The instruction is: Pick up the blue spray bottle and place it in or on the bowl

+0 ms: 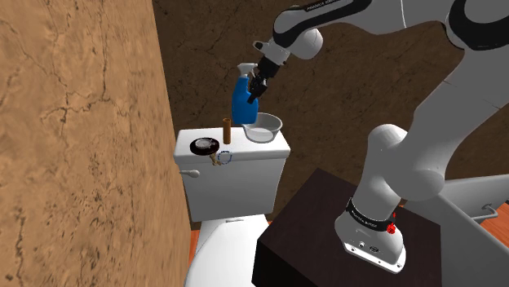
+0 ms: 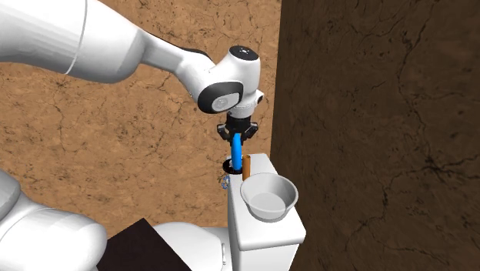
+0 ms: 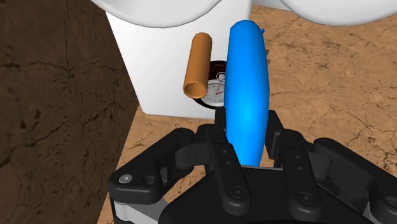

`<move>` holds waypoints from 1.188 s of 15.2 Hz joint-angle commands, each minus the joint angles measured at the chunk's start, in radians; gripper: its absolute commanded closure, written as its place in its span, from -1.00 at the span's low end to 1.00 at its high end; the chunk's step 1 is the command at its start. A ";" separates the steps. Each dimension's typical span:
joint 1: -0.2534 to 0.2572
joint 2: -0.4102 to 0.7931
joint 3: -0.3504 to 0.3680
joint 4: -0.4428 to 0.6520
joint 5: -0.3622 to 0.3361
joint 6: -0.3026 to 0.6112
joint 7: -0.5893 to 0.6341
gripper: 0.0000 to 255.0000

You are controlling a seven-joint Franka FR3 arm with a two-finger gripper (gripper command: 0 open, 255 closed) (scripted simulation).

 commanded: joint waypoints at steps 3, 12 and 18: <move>-0.007 -0.016 0.013 0.039 -0.020 -0.050 0.029 1.00; -0.028 0.108 -0.206 0.184 0.062 -0.171 -0.236 1.00; -0.030 0.200 -0.291 0.224 0.142 -0.194 -0.362 1.00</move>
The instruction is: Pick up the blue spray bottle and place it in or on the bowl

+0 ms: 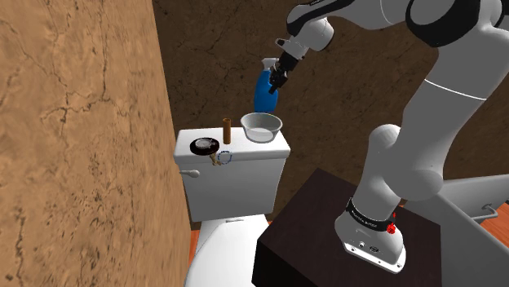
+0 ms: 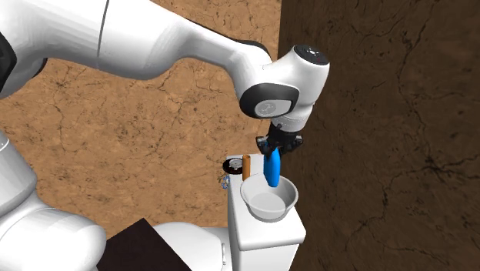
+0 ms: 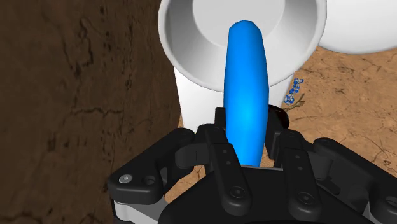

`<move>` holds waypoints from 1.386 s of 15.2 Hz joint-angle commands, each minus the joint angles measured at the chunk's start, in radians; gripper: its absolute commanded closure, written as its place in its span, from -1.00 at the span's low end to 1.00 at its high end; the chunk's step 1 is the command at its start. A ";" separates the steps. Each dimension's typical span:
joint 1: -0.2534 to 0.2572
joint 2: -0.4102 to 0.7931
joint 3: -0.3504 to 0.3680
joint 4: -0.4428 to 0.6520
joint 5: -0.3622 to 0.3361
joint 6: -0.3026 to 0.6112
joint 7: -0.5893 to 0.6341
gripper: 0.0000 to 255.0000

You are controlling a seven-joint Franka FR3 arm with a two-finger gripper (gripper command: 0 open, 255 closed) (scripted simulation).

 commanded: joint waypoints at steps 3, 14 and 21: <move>0.004 0.026 -0.013 -0.031 0.034 0.037 -0.042 1.00; 0.009 0.071 -0.026 -0.072 0.094 0.086 -0.104 1.00; 0.009 0.071 -0.026 -0.072 0.094 0.086 -0.104 -1.00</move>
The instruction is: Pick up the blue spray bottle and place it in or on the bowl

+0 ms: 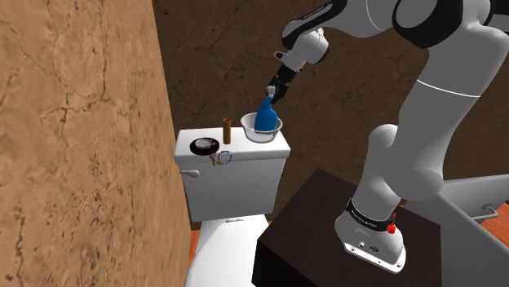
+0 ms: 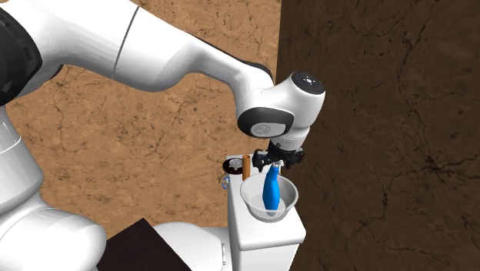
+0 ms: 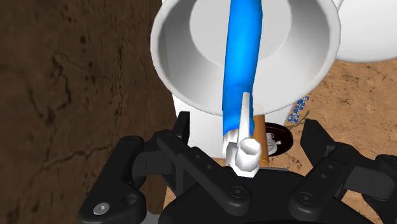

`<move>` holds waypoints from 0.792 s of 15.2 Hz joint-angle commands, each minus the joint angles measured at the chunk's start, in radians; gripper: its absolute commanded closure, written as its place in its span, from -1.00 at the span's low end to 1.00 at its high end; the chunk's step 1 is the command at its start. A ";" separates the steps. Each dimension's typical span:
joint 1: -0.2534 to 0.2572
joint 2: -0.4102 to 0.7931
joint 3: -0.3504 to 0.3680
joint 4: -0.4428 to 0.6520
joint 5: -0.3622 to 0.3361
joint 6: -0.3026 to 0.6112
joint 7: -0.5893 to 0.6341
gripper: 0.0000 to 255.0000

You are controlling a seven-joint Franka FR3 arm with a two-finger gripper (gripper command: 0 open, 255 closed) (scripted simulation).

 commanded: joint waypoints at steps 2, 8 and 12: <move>-0.007 -0.026 0.000 0.011 -0.033 -0.022 0.021 -1.00; -0.029 -0.087 0.005 0.052 -0.107 -0.091 0.069 -1.00; -0.029 -0.087 0.005 0.052 -0.107 -0.091 0.069 -1.00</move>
